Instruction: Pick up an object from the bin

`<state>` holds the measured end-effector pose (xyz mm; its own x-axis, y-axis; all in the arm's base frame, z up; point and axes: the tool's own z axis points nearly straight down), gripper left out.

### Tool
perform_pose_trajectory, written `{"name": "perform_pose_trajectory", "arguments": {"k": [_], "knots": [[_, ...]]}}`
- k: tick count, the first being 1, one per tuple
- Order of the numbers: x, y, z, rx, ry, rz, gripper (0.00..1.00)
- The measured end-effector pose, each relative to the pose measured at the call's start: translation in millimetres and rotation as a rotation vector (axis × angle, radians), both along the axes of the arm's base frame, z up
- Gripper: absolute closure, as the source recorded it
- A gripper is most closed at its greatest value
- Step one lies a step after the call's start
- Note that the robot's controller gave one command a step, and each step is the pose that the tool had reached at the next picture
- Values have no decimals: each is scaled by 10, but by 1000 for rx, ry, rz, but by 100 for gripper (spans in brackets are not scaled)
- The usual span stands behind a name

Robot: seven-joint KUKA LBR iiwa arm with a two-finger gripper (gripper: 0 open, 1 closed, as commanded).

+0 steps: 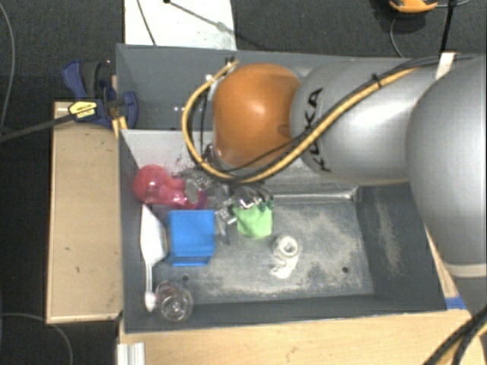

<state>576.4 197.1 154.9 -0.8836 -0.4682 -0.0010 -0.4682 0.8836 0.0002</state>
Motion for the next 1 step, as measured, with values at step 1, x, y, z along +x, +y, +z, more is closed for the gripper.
{"name": "perform_pose_trajectory", "arguments": {"k": [1], "knots": [[32, 39, -111, 0, 0, 96, 0]]}}
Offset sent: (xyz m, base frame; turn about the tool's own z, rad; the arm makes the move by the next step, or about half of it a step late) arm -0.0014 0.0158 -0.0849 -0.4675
